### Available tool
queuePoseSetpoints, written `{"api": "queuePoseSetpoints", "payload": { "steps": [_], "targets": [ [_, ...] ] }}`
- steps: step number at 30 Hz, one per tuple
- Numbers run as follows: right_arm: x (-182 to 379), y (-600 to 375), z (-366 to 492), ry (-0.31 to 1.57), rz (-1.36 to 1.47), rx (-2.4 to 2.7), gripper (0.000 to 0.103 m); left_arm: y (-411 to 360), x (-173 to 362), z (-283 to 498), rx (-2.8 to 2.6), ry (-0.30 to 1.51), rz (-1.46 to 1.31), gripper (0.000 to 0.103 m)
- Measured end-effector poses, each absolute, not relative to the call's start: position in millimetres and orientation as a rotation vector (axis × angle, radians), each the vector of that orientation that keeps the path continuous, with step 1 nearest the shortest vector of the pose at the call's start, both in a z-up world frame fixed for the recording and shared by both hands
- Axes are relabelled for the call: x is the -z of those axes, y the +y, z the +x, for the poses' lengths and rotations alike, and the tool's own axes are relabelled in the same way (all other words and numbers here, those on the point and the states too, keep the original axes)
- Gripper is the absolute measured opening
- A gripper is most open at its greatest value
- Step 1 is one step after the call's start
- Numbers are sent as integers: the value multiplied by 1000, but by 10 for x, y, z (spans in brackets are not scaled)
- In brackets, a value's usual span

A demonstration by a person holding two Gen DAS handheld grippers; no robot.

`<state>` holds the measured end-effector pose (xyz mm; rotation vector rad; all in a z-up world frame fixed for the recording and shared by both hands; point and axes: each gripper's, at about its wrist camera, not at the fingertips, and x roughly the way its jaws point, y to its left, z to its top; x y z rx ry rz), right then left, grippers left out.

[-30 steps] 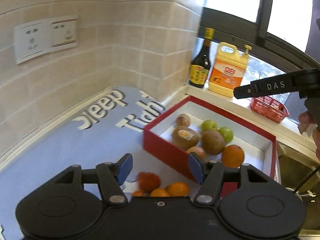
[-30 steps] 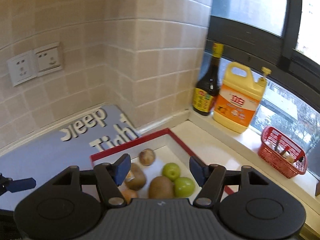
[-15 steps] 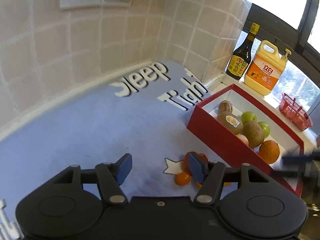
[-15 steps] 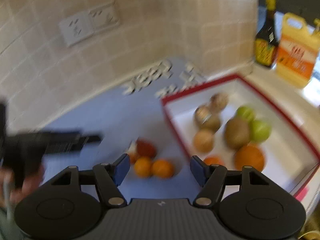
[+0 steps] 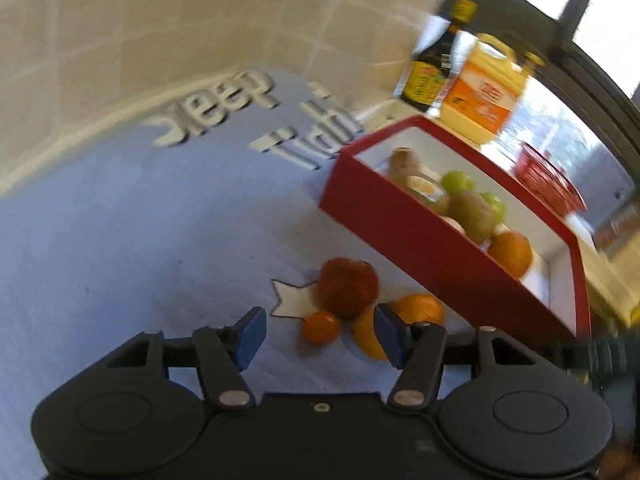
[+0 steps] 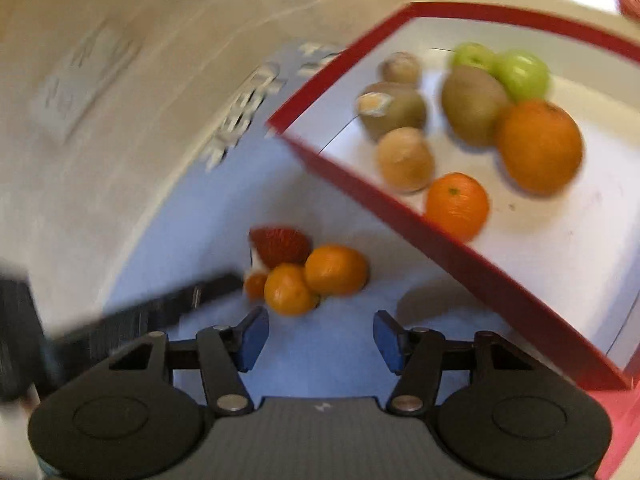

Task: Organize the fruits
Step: 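Move both tools back toward the remaining tangerines and strawberry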

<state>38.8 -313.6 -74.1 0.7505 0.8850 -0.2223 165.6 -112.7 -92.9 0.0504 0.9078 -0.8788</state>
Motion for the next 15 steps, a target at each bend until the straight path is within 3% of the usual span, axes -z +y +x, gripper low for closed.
{"api": "queuePoseSetpoints", "payload": {
  "steps": [11, 15],
  "targets": [
    [935, -3275, 670, 905, 799, 325, 53, -1708, 1011, 1267, 944, 796, 340, 64],
    [962, -3293, 750, 907, 812, 312, 52, -1767, 1030, 1275, 933, 812, 352, 47]
  ]
}}
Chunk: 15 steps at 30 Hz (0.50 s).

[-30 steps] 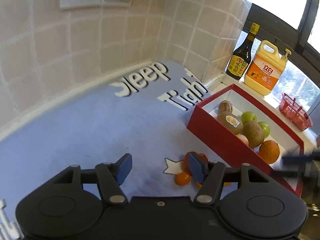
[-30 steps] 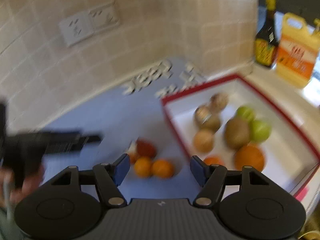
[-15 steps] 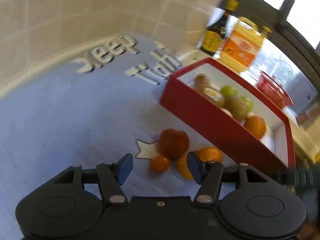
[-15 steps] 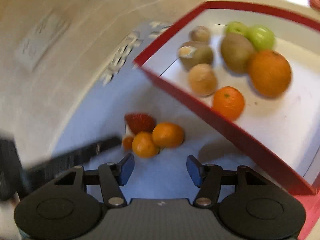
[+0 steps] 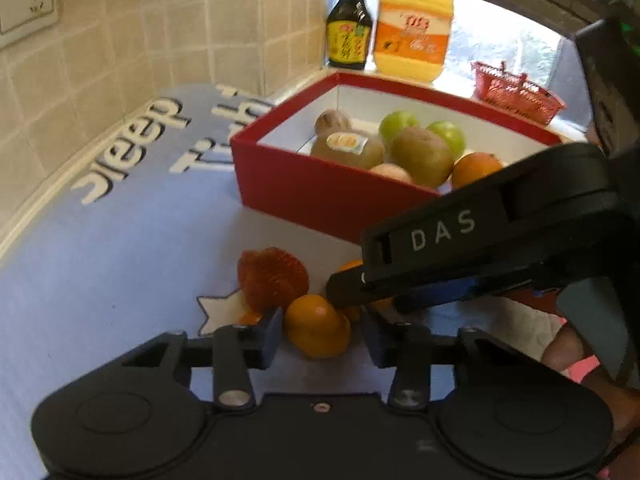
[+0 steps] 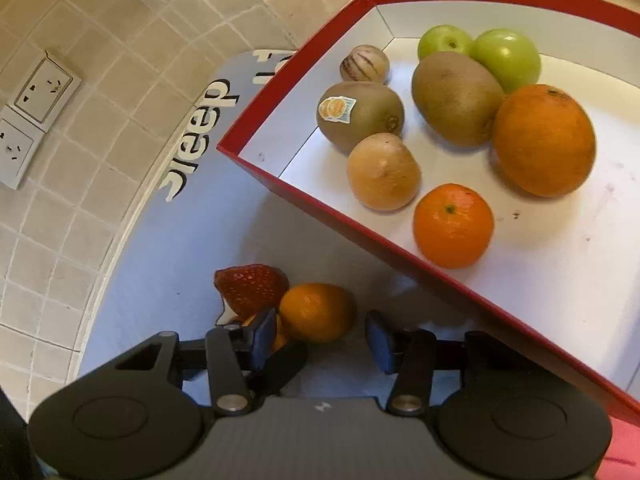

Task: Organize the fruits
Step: 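Move both tools back toward the remaining tangerines and strawberry, then grasp a tangerine with the right tool while the left grasps another tangerine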

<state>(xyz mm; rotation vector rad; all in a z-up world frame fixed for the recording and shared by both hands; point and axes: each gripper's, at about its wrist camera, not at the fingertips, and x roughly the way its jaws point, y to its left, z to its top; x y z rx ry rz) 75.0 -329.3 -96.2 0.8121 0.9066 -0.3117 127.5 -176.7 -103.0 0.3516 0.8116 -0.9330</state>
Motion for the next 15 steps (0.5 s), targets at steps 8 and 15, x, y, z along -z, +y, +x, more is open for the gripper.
{"api": "queuePoseSetpoints", "payload": {
  "steps": [8, 15],
  "targets": [
    [941, -3346, 687, 917, 842, 282, 42, -1733, 982, 1144, 899, 792, 371, 43],
    [559, -3298, 479, 867, 822, 189, 41, -1533, 648, 964, 886, 747, 271, 43]
  ]
}}
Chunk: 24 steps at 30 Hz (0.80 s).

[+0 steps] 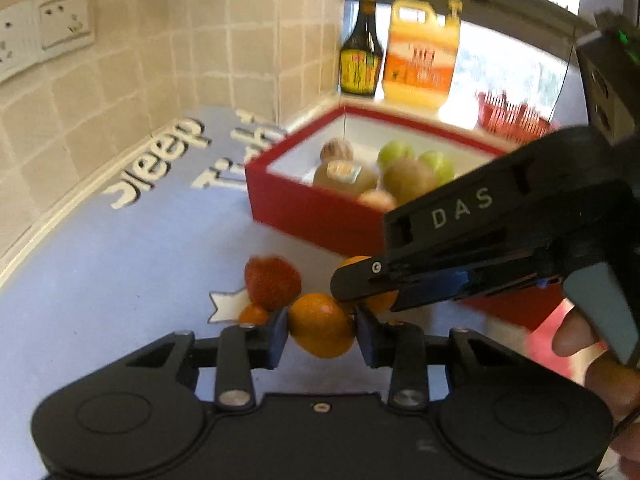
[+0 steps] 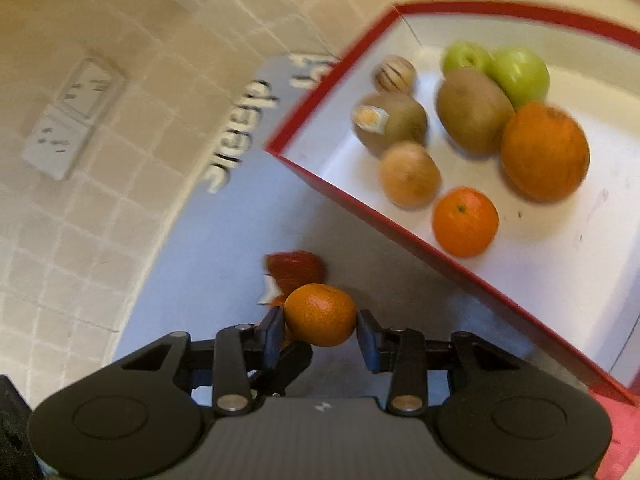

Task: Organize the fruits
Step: 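Grasp a tangerine with the right tool while the left grasps another tangerine, then lower both tangerines into the box and open both tools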

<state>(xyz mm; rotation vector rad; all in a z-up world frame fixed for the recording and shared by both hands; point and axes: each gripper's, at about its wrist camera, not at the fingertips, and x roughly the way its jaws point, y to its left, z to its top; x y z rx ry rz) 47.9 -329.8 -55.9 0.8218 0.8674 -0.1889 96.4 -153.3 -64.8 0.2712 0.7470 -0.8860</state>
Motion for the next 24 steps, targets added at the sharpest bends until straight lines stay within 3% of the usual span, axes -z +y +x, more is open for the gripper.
{"api": "queuePoseSetpoints", "payload": {
  "steps": [12, 17, 24],
  "targets": [
    [-646, -4276, -54, 496, 568, 453, 41, -1994, -419, 1022, 934, 446, 224, 43],
    [-547, -4916, -42, 614, 574, 540, 42, -2583, -356, 1093, 1024, 470, 269, 43],
    [2, -5310, 82, 775, 660, 560, 42, -3354, 142, 1136, 1127, 609, 329, 43]
  ]
}}
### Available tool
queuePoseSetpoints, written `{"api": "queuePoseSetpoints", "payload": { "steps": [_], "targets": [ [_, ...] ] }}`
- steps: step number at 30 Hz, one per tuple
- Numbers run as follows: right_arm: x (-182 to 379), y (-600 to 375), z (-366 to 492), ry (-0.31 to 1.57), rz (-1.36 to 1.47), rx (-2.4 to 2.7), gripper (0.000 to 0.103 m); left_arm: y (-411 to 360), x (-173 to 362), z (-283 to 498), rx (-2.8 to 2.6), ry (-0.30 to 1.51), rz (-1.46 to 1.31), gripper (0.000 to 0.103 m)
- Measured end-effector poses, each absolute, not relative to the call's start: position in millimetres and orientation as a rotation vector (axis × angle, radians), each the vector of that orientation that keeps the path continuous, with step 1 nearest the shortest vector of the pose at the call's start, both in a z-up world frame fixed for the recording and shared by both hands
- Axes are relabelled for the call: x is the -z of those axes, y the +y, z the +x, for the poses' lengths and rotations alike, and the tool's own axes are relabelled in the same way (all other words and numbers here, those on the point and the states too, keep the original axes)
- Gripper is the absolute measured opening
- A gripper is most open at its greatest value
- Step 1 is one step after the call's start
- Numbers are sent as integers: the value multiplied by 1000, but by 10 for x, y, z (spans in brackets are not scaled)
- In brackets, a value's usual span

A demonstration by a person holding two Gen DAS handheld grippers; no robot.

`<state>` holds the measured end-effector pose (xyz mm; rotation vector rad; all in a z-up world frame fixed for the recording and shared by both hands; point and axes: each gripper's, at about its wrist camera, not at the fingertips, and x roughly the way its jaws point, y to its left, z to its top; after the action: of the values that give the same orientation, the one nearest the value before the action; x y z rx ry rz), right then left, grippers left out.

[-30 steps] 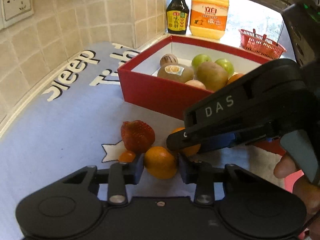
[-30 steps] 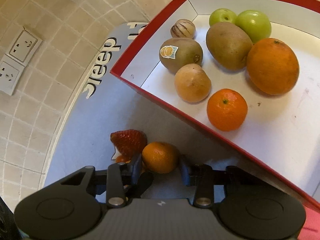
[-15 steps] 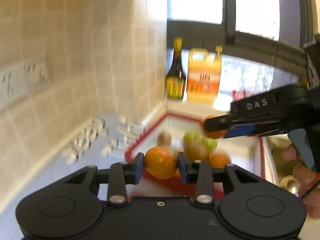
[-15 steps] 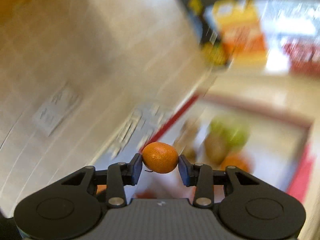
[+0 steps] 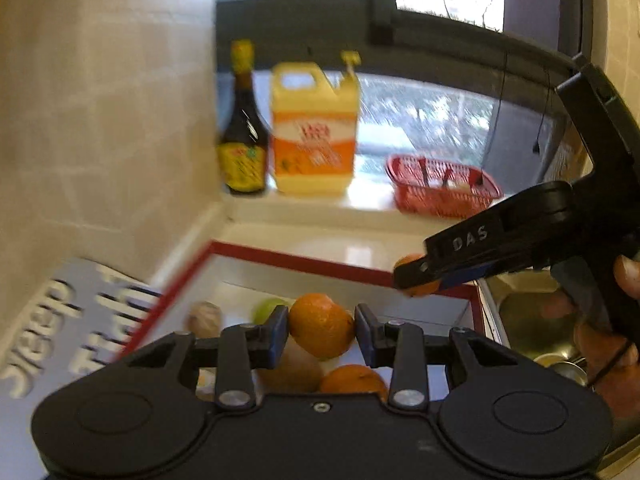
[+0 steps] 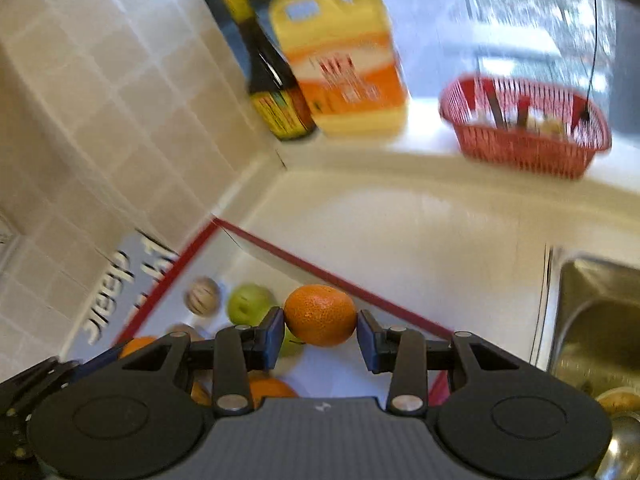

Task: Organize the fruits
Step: 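Lower both tangerines into the box and open both tools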

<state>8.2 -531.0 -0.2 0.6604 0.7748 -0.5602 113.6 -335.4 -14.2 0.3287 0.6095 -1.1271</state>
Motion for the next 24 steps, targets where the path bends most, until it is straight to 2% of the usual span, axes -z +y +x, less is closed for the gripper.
{"api": "queuePoseSetpoints", "payload": {
  "steps": [6, 13, 16, 24],
  "targets": [
    [387, -5525, 82, 876, 740, 564, 42, -3889, 556, 1182, 1209, 700, 445, 43],
    [438, -5481, 239, 935, 612, 550, 42, -4118, 828, 1090, 1249, 740, 557, 44],
    [471, -5409, 314, 960, 553, 567, 45, -4138, 854, 1050, 1248, 732, 584, 44],
    [448, -5340, 378, 973, 521, 569, 45, -4115, 839, 1028, 1236, 743, 585, 45]
  ]
}}
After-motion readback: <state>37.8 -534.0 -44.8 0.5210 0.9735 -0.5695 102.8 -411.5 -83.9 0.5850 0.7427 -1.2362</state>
